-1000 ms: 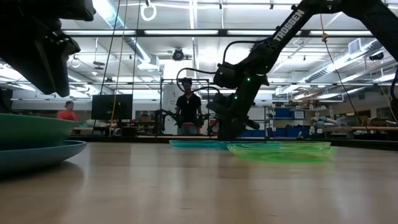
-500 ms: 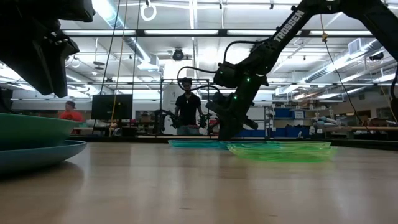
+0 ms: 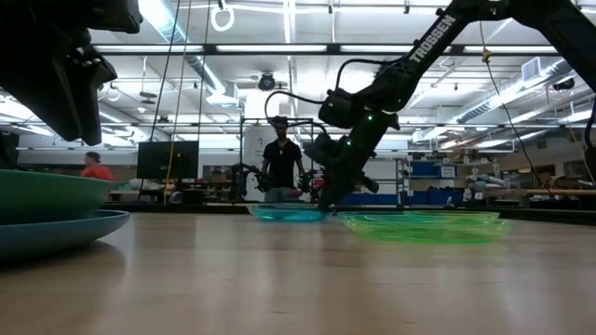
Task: Stack plastic plates
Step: Stack the top light blue plate on top of the white plate
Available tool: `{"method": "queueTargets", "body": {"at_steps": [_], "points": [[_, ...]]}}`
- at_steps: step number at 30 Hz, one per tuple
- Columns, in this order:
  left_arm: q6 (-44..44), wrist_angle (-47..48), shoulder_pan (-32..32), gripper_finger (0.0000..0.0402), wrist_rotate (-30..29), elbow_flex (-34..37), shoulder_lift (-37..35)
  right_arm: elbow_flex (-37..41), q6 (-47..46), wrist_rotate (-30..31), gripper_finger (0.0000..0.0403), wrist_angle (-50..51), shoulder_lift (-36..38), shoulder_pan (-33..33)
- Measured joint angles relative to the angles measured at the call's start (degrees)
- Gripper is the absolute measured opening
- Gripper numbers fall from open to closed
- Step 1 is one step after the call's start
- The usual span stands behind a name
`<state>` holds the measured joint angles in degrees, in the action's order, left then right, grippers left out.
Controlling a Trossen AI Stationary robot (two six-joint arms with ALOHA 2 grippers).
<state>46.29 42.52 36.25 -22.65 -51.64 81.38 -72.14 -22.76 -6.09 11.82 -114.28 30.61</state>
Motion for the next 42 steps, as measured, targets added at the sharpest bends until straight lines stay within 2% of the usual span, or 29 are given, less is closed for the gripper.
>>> {"method": "queueTargets", "body": {"at_steps": [4,7,13,19,24,33,42], "points": [[1.17,0.00,0.00,0.0181,0.02,0.00,-0.02,0.00,0.00,-4.08,0.0006,-1.39,0.00,-0.51],[2.46,0.01,-0.07,0.0181,0.01,0.00,-0.01,0.00,0.02,-4.03,0.0006,-1.52,0.10,-1.56],[3.03,-0.11,-0.18,0.0181,0.00,0.00,-0.02,-0.36,0.44,-1.51,0.0005,-1.82,0.91,-3.64],[3.74,-0.44,-0.20,0.0181,0.00,-0.02,-0.02,-4.35,1.41,-1.30,0.0005,0.88,1.03,-6.08],[4.25,-0.02,-0.20,0.0181,2.21,-0.22,-1.31,-8.84,3.11,2.11,0.0005,6.47,1.03,-9.25],[9.21,3.11,-0.20,0.0181,1.22,-0.90,-4.14,-15.97,5.01,9.23,0.0005,12.52,1.06,-14.35],[7.24,4.90,1.01,0.0181,-1.36,-0.94,-7.83,-18.73,4.84,9.20,0.0005,15.74,1.11,-18.47]]}}
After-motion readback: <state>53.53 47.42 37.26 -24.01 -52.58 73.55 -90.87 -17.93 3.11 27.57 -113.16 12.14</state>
